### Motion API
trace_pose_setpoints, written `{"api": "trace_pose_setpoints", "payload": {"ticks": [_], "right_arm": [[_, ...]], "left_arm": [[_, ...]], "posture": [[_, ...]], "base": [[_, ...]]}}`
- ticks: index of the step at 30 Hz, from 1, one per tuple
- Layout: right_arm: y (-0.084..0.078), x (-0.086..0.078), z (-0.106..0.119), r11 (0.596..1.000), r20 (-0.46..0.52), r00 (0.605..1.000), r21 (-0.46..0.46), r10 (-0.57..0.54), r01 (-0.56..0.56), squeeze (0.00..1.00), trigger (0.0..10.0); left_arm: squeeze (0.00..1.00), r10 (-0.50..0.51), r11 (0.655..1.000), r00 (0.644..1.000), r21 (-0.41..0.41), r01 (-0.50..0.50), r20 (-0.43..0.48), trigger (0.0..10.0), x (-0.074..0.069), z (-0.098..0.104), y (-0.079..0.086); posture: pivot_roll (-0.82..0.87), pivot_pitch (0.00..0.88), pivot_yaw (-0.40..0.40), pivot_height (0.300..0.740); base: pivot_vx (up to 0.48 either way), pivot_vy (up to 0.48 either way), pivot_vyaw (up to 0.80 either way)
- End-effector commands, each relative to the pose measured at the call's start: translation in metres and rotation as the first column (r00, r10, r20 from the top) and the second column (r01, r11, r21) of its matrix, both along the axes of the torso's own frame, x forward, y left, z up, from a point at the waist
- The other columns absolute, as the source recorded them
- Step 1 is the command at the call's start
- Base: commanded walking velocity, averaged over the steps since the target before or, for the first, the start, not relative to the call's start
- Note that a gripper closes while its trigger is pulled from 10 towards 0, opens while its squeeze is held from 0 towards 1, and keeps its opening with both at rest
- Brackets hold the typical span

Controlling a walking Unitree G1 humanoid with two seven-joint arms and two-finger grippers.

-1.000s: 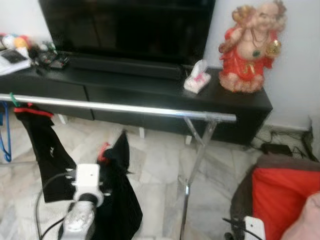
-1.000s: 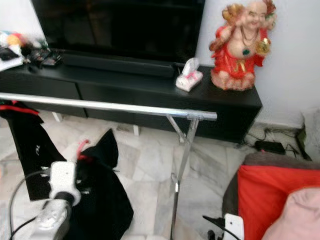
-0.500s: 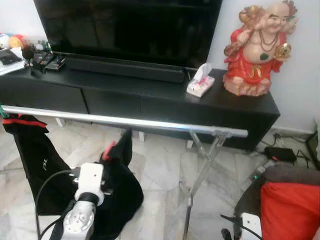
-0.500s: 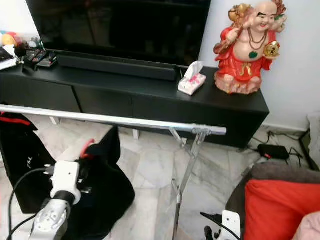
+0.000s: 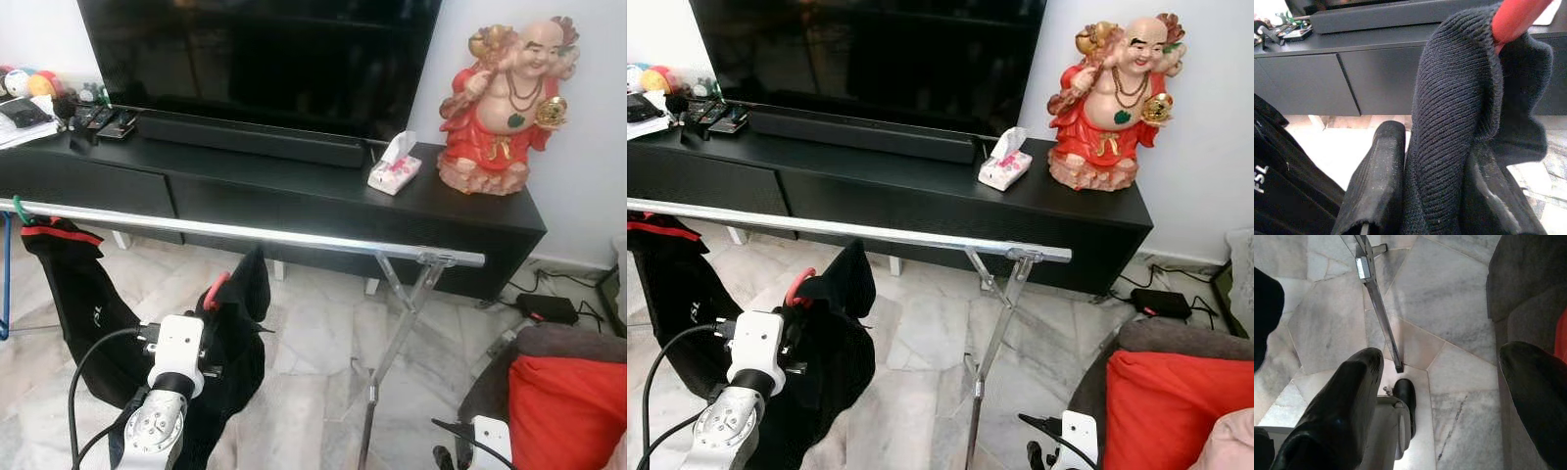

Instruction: Hang hanger

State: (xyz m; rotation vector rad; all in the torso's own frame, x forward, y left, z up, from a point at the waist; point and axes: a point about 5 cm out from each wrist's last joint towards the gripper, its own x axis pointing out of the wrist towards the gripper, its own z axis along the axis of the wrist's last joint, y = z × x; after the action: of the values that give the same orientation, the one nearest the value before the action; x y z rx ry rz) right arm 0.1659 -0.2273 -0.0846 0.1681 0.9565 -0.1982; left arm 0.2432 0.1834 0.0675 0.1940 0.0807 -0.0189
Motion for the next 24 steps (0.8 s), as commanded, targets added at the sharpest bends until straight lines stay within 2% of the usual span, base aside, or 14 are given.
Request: {"api": "trace_pose_setpoints", "payload": {"ticks": [1,10,14,24], "right_arm": [[-0.003,0.0,0.001,1.0,-0.002,1.0,-0.011,-0.001,0.001,0.0,10.0],[-0.003,0.0,0.001,1.0,-0.003,1.0,-0.012,0.002,-0.002,0.0,10.0],[-0.003,0.0,0.001,1.0,-0.001,1.0,-0.012,0.002,-0.002,0.0,10.0],[-0.002,0.001,0.001,1.0,-0.001,1.0,-0.01,0.001,-0.001,0.0,10.0]], "left_arm": [[0.0,-0.008,1.0,0.999,0.009,0.008,0.035,10.0,0.003,0.006,-0.003],[0.0,0.009,1.0,0.996,0.022,-0.011,0.09,10.0,0.006,0.015,-0.001],[0.0,0.02,0.999,0.986,0.025,-0.024,0.165,10.0,0.018,0.03,-0.002],[0.0,0.024,0.997,0.99,0.074,-0.035,0.141,10.0,0.043,0.035,0.001]], "posture": [[0.09,0.0,-0.053,0.716],[0.09,0.0,-0.055,0.716],[0.09,0.0,-0.057,0.716],[0.08,0.0,-0.057,0.716]], "base": [[0.0,0.0,0.0],[0.0,0.0,0.0],[0.0,0.0,0.0],[0.0,0.0,0.0]]}}
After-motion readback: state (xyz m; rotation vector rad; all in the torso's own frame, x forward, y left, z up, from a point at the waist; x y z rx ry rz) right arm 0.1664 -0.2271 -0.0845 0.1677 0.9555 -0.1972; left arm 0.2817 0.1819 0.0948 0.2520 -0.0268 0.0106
